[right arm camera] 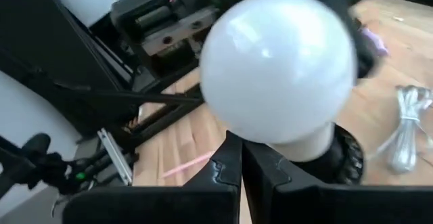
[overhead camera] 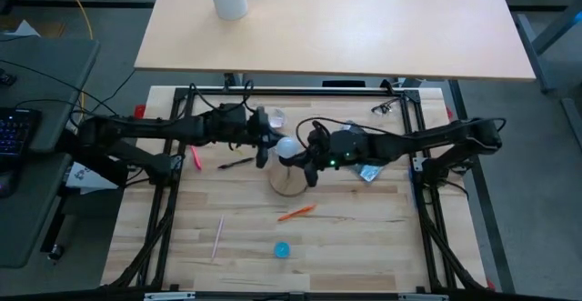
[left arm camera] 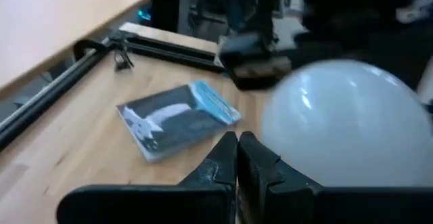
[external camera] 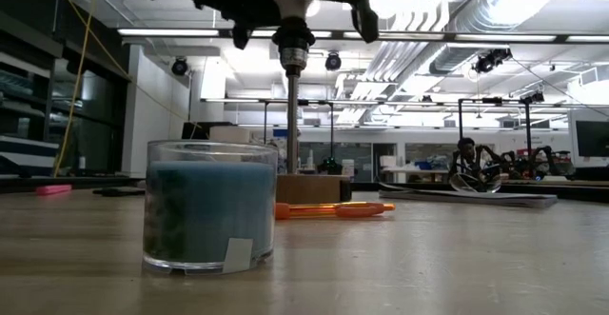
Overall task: Screw lightbulb
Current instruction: Remove the light bulb from the lamp
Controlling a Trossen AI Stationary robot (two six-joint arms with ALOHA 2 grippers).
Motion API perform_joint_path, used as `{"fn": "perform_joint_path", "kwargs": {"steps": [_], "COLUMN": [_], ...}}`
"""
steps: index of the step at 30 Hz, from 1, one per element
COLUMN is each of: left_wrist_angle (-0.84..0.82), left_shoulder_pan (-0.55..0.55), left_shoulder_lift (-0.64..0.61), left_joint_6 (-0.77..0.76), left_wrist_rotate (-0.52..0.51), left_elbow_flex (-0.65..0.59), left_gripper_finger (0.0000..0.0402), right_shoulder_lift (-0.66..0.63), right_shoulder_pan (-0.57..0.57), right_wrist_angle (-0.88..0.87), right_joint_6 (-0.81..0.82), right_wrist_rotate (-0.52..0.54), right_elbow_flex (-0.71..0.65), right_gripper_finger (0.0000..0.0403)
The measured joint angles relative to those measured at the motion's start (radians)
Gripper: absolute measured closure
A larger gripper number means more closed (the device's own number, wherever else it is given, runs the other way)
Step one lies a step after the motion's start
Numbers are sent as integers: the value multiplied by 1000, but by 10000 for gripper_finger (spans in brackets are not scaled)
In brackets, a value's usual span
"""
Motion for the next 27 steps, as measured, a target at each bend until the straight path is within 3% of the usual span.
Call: {"fn": "perform_joint_path", "kwargs": {"steps": [7,16,22,24,27], "left_wrist_angle": [-230,-541,-534,-492,-400], "left_shoulder_pan": [-51,-104,-92,-62,-8], "left_shoulder_lift": [-102,-324,-390,-366,-303], "left_joint_6": [-7,-25,64,107,125], "left_wrist_rotate": [-9,-53,-406,-436,-375], "left_elbow_flex": [0,0,0,0,1], "left_gripper_finger": [401,402,401,402,401], "right_shoulder_lift": [-77,-240,-283,-267,-215], "right_shoulder_pan": [-43,-98,-88,-69,-33], "right_wrist_angle": [-165,-431,-495,-481,-430], "right_joint_6": [-52,-87,-75,-55,-31], "right_wrist_rotate": [5,31,50,47,44], "right_elbow_flex": [0,1,2,2,2], "right_gripper_finger": [403,403,403,403,403]}}
